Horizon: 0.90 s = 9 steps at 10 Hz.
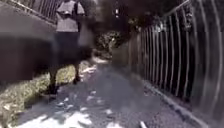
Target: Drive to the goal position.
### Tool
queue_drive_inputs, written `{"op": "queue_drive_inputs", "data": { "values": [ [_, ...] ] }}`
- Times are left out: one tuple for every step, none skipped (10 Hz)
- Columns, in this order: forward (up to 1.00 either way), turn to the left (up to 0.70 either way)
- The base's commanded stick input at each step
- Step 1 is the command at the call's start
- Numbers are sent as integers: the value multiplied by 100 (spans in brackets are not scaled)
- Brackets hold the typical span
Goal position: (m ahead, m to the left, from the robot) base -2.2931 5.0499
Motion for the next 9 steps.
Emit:
{"op": "queue_drive_inputs", "data": {
  "values": [
    [50, 0],
    [50, 0],
    [50, 0],
    [50, 0],
    [50, 0],
    [50, 0],
    [50, 0],
    [50, 0],
    [50, 0]
  ]
}}
